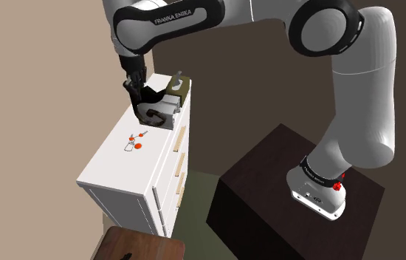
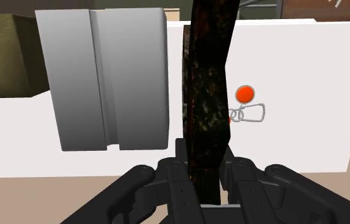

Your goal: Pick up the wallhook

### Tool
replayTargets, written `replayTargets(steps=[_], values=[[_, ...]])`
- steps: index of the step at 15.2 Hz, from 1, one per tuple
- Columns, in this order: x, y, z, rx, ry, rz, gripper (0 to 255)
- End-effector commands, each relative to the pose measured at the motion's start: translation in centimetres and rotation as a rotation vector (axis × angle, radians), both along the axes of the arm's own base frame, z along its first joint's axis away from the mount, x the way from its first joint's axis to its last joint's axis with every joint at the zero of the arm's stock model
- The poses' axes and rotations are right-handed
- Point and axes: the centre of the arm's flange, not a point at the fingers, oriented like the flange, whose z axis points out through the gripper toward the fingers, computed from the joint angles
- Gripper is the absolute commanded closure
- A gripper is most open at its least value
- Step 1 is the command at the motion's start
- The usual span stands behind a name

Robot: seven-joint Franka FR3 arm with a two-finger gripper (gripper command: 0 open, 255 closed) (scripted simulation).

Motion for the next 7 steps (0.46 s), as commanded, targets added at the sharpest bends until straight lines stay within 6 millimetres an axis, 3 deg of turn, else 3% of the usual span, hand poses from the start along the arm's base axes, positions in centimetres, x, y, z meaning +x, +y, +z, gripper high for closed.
replayTargets(steps=[1,5,7], values=[[0.0,0.0,1.0,0.0,0.0,0.0,255],[0.0,0.0,3.1,0.0,0.0,0.0,255],[0.0,0.0,3.2,0.0,0.0,0.0,255]])
